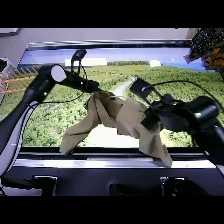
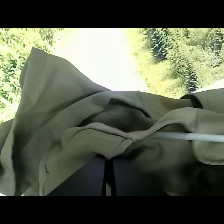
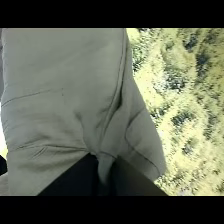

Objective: Fold the clothes and pants, and hang the long-sleeved shirts on hangers.

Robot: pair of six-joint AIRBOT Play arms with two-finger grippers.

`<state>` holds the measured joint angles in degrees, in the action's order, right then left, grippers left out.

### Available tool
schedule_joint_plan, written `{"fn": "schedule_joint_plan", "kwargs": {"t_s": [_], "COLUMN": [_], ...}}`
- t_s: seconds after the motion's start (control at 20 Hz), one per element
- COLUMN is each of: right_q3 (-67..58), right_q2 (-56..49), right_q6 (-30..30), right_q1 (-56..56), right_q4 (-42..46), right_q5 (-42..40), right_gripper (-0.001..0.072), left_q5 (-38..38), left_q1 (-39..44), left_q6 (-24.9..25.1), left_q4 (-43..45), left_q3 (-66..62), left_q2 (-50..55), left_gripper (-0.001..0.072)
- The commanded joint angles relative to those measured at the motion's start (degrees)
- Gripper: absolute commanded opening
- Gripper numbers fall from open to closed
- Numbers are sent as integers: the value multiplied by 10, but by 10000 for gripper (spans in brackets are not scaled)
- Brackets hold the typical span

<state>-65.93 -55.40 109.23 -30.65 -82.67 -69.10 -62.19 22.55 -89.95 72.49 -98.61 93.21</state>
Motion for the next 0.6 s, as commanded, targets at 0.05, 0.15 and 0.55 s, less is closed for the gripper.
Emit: {"fn": "schedule_joint_plan", "kwargs": {"t_s": [0.05,0.15,0.55], "right_q3": [0,0,-29], "right_q2": [-31,-31,-5], "right_q6": [-52,-69,-166], "right_q1": [-7,-7,-7], "right_q4": [-8,-7,62], "right_q5": [70,119,163], "right_gripper": [34,34,34], "left_q5": [-76,-116,-160], "left_q1": [3,14,75], "left_q6": [0,-5,-26], "left_q4": [0,-1,1], "left_q3": [-77,-85,-78], "left_q2": [-1,-1,13], "left_gripper": [30,31,31]}}
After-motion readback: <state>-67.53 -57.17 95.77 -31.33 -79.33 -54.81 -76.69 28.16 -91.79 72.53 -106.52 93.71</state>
